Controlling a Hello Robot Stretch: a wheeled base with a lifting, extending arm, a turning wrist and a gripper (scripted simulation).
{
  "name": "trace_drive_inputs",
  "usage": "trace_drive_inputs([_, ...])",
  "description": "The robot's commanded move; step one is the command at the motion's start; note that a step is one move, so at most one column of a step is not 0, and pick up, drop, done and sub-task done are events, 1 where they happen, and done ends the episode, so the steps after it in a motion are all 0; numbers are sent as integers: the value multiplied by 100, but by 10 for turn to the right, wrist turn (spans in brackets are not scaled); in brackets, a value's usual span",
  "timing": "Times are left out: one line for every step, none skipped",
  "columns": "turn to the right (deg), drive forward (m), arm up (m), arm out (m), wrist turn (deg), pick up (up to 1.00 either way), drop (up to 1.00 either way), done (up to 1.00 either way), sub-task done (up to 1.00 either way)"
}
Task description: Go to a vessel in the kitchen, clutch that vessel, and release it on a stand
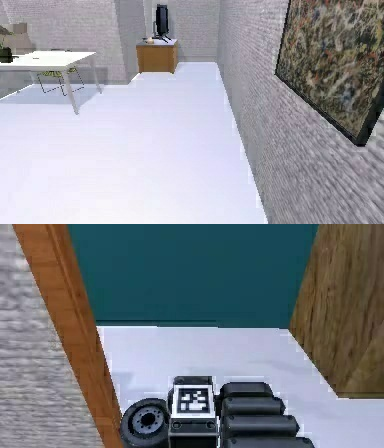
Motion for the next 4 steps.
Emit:
trace_drive_inputs([0,100,0,0,0,0,0,0,0])
trace_drive_inputs([0,100,0,0,0,0,0,0,0])
trace_drive_inputs([0,100,0,0,0,0,0,0,0])
trace_drive_inputs([0,100,0,0,0,0,0,0,0])
